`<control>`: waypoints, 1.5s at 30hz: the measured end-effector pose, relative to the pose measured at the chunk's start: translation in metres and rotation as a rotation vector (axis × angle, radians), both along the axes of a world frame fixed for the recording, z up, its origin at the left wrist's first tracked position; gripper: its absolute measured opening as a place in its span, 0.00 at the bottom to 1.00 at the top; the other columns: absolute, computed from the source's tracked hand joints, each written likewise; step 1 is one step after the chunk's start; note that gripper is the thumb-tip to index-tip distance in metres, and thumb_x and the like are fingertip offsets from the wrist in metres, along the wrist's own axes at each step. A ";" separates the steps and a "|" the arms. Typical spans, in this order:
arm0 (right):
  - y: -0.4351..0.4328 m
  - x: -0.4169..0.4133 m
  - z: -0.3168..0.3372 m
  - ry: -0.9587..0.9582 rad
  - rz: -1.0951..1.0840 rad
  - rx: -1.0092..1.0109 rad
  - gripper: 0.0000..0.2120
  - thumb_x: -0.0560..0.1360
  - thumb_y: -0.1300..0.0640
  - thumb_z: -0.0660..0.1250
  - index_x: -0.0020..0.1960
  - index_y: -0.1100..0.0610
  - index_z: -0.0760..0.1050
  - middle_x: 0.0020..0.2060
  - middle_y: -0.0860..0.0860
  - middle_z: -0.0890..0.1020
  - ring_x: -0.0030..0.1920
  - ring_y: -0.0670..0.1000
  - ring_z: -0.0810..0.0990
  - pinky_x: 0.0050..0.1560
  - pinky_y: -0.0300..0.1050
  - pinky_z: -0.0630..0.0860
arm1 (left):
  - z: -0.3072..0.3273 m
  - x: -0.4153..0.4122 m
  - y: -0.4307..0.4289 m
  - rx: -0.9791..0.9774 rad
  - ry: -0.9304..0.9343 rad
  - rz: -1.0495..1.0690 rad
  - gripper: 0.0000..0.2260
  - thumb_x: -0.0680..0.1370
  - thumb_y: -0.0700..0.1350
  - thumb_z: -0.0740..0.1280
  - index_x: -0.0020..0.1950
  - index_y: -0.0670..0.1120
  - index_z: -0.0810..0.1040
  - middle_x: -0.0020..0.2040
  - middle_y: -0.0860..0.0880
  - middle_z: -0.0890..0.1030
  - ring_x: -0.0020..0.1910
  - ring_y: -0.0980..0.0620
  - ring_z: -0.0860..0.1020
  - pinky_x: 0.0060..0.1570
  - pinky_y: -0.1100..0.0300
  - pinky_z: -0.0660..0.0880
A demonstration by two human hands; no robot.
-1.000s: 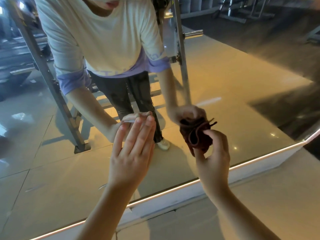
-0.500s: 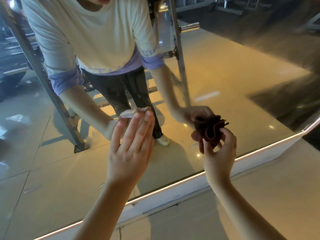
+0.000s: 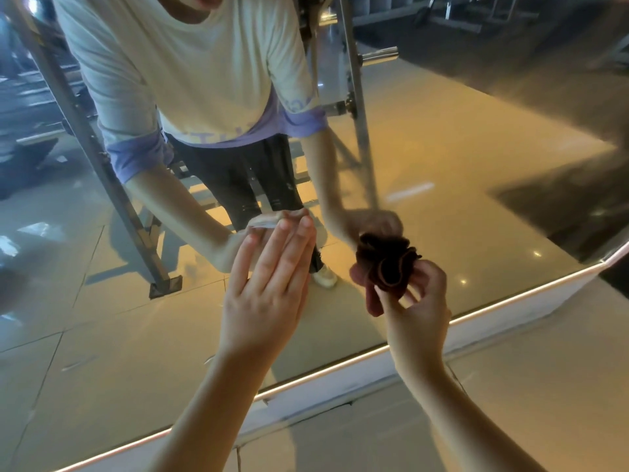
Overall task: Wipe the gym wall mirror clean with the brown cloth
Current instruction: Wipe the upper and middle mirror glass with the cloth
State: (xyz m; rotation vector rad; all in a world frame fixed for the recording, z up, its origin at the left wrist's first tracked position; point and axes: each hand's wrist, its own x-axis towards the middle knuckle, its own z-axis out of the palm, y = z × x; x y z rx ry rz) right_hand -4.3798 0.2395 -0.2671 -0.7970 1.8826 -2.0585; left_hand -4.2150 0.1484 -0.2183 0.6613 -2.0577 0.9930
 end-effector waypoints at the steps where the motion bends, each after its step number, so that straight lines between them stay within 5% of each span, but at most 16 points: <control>1: -0.001 -0.006 0.000 -0.001 -0.004 -0.015 0.19 0.72 0.65 0.75 0.57 0.54 0.71 0.50 0.43 0.81 0.52 0.41 0.81 0.52 0.33 0.77 | 0.000 0.001 0.000 -0.002 -0.005 -0.001 0.28 0.79 0.42 0.70 0.77 0.40 0.66 0.76 0.45 0.65 0.75 0.47 0.65 0.78 0.48 0.55; 6: -0.002 -0.006 -0.014 -0.035 -0.097 0.095 0.19 0.72 0.66 0.74 0.58 0.56 0.71 0.50 0.49 0.81 0.54 0.53 0.82 0.48 0.29 0.76 | -0.001 0.001 0.000 0.004 -0.007 -0.003 0.29 0.78 0.42 0.70 0.77 0.40 0.64 0.77 0.45 0.64 0.75 0.47 0.65 0.77 0.48 0.56; 12: -0.005 -0.003 0.007 0.061 -0.013 -0.020 0.19 0.71 0.65 0.75 0.56 0.54 0.71 0.52 0.50 0.81 0.54 0.45 0.80 0.52 0.36 0.78 | 0.001 0.002 -0.001 0.008 -0.019 0.000 0.29 0.78 0.41 0.71 0.77 0.40 0.66 0.77 0.45 0.64 0.75 0.46 0.65 0.77 0.47 0.56; 17: -0.004 0.005 0.001 -0.130 -0.082 0.126 0.18 0.73 0.66 0.73 0.55 0.54 0.68 0.48 0.44 0.78 0.51 0.47 0.80 0.55 0.44 0.77 | 0.003 0.004 0.001 0.013 -0.037 -0.002 0.30 0.78 0.41 0.71 0.77 0.40 0.65 0.77 0.45 0.64 0.75 0.46 0.65 0.77 0.47 0.56; 21: -0.005 0.009 0.017 -0.056 0.011 0.038 0.19 0.71 0.65 0.75 0.56 0.54 0.71 0.49 0.38 0.78 0.49 0.34 0.78 0.48 0.31 0.76 | 0.004 0.004 0.002 0.008 -0.039 0.013 0.28 0.77 0.40 0.70 0.77 0.40 0.67 0.77 0.45 0.64 0.75 0.47 0.65 0.76 0.48 0.56; 26: -0.007 0.012 0.008 -0.120 -0.086 0.098 0.18 0.73 0.63 0.73 0.58 0.53 0.70 0.54 0.49 0.78 0.56 0.50 0.80 0.55 0.42 0.77 | 0.007 0.006 0.005 0.017 -0.051 0.015 0.28 0.78 0.40 0.70 0.77 0.40 0.66 0.77 0.46 0.63 0.76 0.47 0.64 0.77 0.49 0.56; 30: -0.006 0.030 0.037 0.063 0.063 -0.025 0.19 0.72 0.64 0.74 0.58 0.54 0.72 0.55 0.50 0.79 0.55 0.45 0.80 0.49 0.33 0.77 | 0.014 0.012 0.004 0.009 -0.110 0.011 0.31 0.77 0.39 0.72 0.77 0.40 0.65 0.78 0.45 0.62 0.77 0.47 0.60 0.77 0.50 0.55; 32: -0.010 0.024 0.052 0.135 0.022 -0.105 0.19 0.72 0.64 0.75 0.59 0.56 0.72 0.55 0.52 0.80 0.55 0.47 0.80 0.50 0.37 0.79 | 0.017 0.015 0.004 0.014 -0.126 0.011 0.31 0.76 0.39 0.73 0.77 0.39 0.66 0.77 0.44 0.63 0.76 0.46 0.62 0.77 0.49 0.55; 36: -0.009 0.022 0.046 -0.011 -0.118 -0.078 0.21 0.72 0.63 0.75 0.61 0.57 0.71 0.56 0.51 0.81 0.55 0.48 0.81 0.53 0.52 0.81 | 0.025 0.024 0.006 0.046 -0.069 0.041 0.31 0.76 0.39 0.74 0.76 0.40 0.67 0.77 0.44 0.63 0.75 0.46 0.64 0.77 0.46 0.55; 41: -0.009 0.042 0.053 0.263 0.041 -0.096 0.18 0.72 0.63 0.75 0.59 0.63 0.74 0.53 0.53 0.81 0.54 0.48 0.81 0.51 0.50 0.81 | 0.032 0.037 0.003 0.039 -0.071 0.032 0.29 0.78 0.41 0.73 0.76 0.40 0.67 0.77 0.44 0.64 0.75 0.45 0.65 0.76 0.44 0.57; 45: -0.016 0.027 0.065 0.159 -0.100 -0.135 0.20 0.73 0.63 0.74 0.63 0.63 0.74 0.58 0.52 0.79 0.57 0.48 0.80 0.53 0.54 0.80 | 0.029 0.038 0.003 0.046 -0.066 0.034 0.29 0.77 0.39 0.73 0.77 0.39 0.67 0.77 0.43 0.64 0.76 0.45 0.64 0.77 0.44 0.57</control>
